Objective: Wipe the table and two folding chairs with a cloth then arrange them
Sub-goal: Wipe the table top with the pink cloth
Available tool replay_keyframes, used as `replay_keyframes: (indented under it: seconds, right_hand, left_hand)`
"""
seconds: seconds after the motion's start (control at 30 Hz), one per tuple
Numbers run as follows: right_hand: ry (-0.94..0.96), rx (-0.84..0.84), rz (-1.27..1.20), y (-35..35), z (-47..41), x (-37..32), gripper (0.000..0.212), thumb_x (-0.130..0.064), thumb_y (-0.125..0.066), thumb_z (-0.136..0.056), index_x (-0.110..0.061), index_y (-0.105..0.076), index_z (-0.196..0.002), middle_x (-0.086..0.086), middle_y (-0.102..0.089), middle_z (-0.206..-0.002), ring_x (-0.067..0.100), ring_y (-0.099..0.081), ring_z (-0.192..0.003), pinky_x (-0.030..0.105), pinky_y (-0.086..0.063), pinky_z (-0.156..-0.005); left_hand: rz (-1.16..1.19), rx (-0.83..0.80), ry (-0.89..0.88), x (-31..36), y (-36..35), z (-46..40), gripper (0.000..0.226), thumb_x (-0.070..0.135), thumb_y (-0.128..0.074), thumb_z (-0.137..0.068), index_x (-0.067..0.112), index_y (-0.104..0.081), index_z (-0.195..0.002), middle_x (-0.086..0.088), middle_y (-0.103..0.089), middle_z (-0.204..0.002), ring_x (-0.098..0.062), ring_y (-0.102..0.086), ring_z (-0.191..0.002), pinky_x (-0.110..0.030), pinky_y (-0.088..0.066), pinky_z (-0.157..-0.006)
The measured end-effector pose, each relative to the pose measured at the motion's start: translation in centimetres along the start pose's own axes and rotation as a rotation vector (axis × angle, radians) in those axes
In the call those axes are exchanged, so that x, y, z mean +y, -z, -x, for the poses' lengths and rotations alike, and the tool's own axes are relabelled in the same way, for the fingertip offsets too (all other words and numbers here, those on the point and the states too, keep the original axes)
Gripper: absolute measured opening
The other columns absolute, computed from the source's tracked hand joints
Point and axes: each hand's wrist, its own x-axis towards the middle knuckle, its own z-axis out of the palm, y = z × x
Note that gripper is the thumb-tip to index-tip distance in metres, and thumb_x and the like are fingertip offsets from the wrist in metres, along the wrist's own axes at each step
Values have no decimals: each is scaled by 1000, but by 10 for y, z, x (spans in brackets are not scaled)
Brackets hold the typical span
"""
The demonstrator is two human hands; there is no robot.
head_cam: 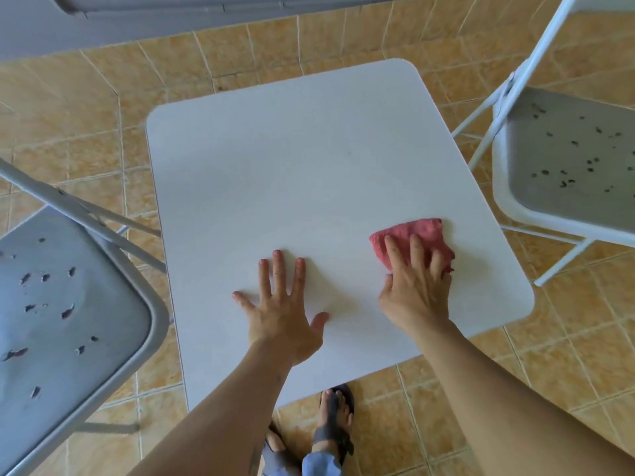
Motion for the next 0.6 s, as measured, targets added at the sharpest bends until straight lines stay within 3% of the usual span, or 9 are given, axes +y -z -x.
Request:
replay_keyframes:
  seconds: [0.1, 0.2, 0.37, 0.5, 0.6]
  right_hand:
    - [83, 87, -37, -2, 1, -9, 79, -9, -72, -66, -21, -45, -140, 11, -46, -126, 40, -42, -96, 47, -48, -78]
    - [60, 48, -221, 1, 14, -29, 67, -3, -63, -75, -20, -46, -138, 8, -43, -126, 41, -38, -109, 45, -53, -73]
    - [73, 32, -624, 3, 32, -80, 68, 2, -46, -76, -27, -51, -138, 6, -53, -128, 28, -42, -124, 44, -40, -104]
    - [215, 17, -691, 12, 62, -172, 74, 9, -44, -79, -33, -51, -139, 1, -54, -114, 20, -49, -111, 31, -40, -95]
    - [384, 5, -681, 7, 97, -255, 73, 6, -43, -77, -30, -51, -140, 3, -52, -118, 26, -53, -109, 39, -45, -96]
  left_hand:
    - [7, 16, -17, 0, -3, -1, 93, 71, -30, -88, 29, 25, -150, -5, 40, -155, -30, 31, -145, -73, -6, -110]
    - [48, 2, -87, -15, 3, 4, 91, 62, -39, -90, 28, 16, -154, -2, 32, -159, -26, 25, -148, -69, -5, -113]
    - [164, 83, -130, -79, 13, 37, 74, 41, -37, -97, 21, 1, -157, 0, 21, -163, -21, 17, -151, -55, -2, -121]
    - [231, 173, -41, -171, -8, 91, 73, 35, -36, -93, 22, -4, -158, 2, 15, -164, -19, 15, -151, -53, -3, -122]
    - [244, 186, 81, -256, -41, 135, 78, 35, -43, -89, 23, -7, -157, 2, 11, -165, -20, 9, -152, -55, -10, -121]
